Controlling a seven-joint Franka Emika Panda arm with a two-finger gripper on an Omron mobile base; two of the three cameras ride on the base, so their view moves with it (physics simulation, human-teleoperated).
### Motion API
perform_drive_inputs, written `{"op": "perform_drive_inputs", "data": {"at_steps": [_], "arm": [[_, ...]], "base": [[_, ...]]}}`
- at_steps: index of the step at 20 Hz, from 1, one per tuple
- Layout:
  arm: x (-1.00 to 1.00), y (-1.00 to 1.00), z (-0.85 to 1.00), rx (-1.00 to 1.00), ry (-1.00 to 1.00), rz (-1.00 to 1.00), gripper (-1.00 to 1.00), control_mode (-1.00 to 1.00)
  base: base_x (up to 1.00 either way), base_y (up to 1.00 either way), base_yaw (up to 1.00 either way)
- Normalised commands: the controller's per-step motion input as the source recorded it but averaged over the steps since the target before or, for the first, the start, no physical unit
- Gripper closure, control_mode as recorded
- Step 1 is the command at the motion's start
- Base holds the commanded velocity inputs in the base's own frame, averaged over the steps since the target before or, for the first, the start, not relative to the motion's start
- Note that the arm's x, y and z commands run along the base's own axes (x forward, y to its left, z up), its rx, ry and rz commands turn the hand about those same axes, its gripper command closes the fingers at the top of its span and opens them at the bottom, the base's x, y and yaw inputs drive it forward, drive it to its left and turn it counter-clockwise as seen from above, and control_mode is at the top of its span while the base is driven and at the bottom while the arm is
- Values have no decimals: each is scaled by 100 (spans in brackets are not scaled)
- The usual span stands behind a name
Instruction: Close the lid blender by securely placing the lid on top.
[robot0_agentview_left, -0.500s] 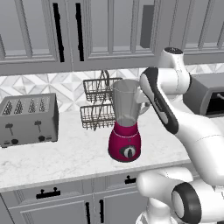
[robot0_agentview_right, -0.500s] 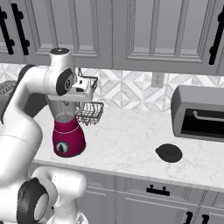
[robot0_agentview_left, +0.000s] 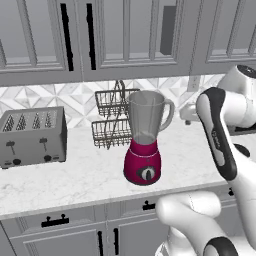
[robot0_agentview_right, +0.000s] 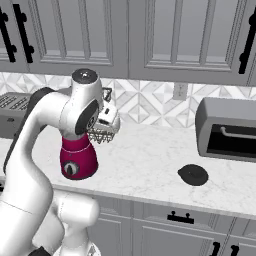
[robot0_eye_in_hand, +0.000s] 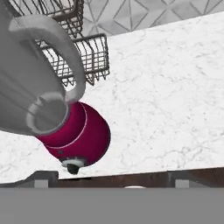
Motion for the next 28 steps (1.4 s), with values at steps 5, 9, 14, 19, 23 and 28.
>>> {"op": "perform_drive_inputs", "data": {"at_steps": [5,9,14,19,23,28], "arm": [[-3,-100,-35,11,8,-35,-100,-100],[26,-100,-67,12,18,-25,-100,-100],[30,-99,-66,5,16,-26,-100,-100],[41,-97,-31,0,16,-11,-100,-100],[41,-99,-8,1,14,-8,-100,-100],[36,-53,-35,1,4,-2,-100,-100]], "base": [[0,0,0],[0,0,0],[0,0,0],[0,0,0],[0,0,0],[0,0,0]]}}
